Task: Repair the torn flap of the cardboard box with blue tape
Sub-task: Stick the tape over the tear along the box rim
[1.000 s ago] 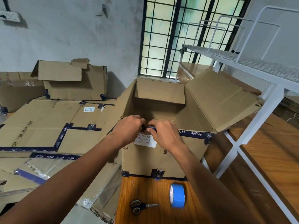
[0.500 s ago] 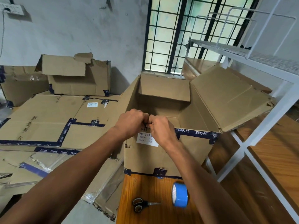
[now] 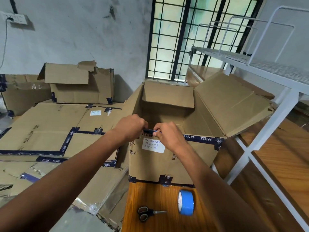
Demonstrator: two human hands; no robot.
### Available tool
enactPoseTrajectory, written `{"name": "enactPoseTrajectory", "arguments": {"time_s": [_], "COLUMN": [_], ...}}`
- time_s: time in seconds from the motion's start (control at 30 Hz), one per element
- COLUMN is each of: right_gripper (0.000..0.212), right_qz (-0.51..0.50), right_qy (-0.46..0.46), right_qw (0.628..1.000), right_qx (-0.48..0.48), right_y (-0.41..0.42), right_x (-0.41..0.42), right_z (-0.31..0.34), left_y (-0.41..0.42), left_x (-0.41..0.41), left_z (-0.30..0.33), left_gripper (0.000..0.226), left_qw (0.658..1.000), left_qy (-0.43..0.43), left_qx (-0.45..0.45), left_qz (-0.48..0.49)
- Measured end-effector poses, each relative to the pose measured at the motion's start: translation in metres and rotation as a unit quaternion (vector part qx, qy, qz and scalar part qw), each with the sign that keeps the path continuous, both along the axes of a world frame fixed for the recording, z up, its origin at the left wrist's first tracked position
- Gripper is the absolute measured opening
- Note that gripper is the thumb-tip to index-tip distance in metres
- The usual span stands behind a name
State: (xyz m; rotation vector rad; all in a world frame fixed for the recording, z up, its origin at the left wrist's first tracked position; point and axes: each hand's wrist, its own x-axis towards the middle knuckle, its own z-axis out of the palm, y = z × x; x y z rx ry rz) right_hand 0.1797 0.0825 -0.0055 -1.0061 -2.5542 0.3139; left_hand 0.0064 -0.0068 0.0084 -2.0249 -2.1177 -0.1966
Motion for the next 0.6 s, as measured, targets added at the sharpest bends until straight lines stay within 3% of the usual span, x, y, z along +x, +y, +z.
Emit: {"name": "enactPoseTrajectory", "arguments": {"time_s": [0.33, 0.47, 0.6], "right_gripper": [0.013, 0.023, 0.015], "right_qz": [0.009, -0.009, -0.001], "right_qy": [-0.023, -0.021, -0.006], "right_qw": [0.999, 0.997, 0.999], "right_qx": [0.042, 0.075, 0.035], "right_y": [0.000, 0.002, 0.009], "right_x": [-0.006, -0.012, -0.008], "right_z": [-0.004, -0.013, -0.017], "left_y": [0.004, 0.007, 0.004], "left_x": [0.002, 0.000, -0.007], "left_z": [-0.008, -0.009, 0.002], "left_gripper": [0.019, 0.021, 0.018], "left_qw": [0.999, 0.999, 1.000], "left_qy": [0.033, 0.004, -0.023], "left_qx": [0.021, 0.019, -0.004], "left_qz": [0.023, 0.026, 0.010]}}
